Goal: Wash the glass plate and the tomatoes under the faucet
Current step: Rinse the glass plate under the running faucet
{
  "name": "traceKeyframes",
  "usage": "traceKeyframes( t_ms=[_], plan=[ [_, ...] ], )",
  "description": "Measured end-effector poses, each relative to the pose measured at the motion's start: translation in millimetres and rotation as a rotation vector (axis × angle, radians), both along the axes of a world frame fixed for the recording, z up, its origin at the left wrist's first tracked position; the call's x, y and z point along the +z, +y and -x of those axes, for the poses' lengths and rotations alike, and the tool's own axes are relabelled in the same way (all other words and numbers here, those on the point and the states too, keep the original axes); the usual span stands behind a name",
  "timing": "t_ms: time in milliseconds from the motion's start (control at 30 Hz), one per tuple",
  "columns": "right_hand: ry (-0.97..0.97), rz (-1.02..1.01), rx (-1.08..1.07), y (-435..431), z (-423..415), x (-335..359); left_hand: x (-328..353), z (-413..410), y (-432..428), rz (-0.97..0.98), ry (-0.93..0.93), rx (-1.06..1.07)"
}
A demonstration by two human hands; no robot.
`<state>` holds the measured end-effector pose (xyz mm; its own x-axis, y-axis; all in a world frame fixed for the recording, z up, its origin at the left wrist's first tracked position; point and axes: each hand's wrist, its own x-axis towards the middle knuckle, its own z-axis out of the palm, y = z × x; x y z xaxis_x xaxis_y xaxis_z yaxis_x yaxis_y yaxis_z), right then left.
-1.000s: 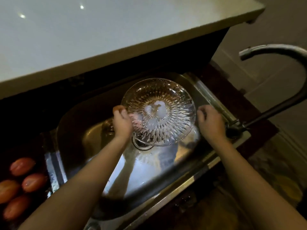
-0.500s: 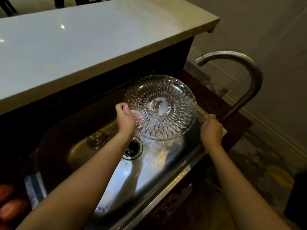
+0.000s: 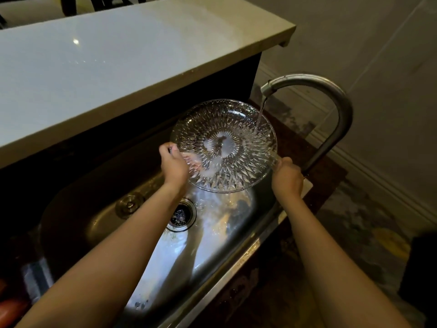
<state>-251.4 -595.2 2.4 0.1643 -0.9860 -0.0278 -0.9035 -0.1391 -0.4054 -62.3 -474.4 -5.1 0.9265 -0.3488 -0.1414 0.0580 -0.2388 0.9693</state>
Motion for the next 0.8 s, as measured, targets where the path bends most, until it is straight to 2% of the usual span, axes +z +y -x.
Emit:
traceKeyframes(
  t_ms=[133, 200, 300, 400, 467, 500, 567, 633, 733, 800],
  plan=[
    [-0.041, -0.083, 0.021, -4, 2, 3, -1, -2, 0, 0.006, 0.041, -0.027],
    [-0.190, -0.117, 0.030, -8, 6, 10, -3, -3, 1, -0.004, 0.030, -0.033],
    [-0.427, -0.029, 0.006, -6, 7, 22, -6, -7, 1, -0.015, 0.004, -0.051],
    [-0.573, -0.234, 0.015, -1, -6, 26, -8, -8, -6, 0.028, 0.134, -0.108],
    [-0.684, -0.374, -0.052, 0, -12, 24, -8, -7, -9, 0.019, 0.154, -0.114],
    [-0.741, -0.368, -0.095, 1, -14, 23, -8, -7, -11, 0.004, 0.133, -0.114],
    [-0.802, -0.275, -0.134, 4, -16, 23, -3, -5, -13, -0.087, 0.018, -0.134],
    [-0.821, -0.203, -0.122, 4, -17, 23, 2, -5, -17, -0.287, -0.218, -0.207],
    [-0.791, -0.154, -0.096, 1, -23, 28, 2, 2, -24, -0.660, -0.660, -0.494],
    [-0.763, -0.118, -0.084, -2, -28, 32, 0, 15, -29, -0.715, -0.725, -0.704]
  ],
)
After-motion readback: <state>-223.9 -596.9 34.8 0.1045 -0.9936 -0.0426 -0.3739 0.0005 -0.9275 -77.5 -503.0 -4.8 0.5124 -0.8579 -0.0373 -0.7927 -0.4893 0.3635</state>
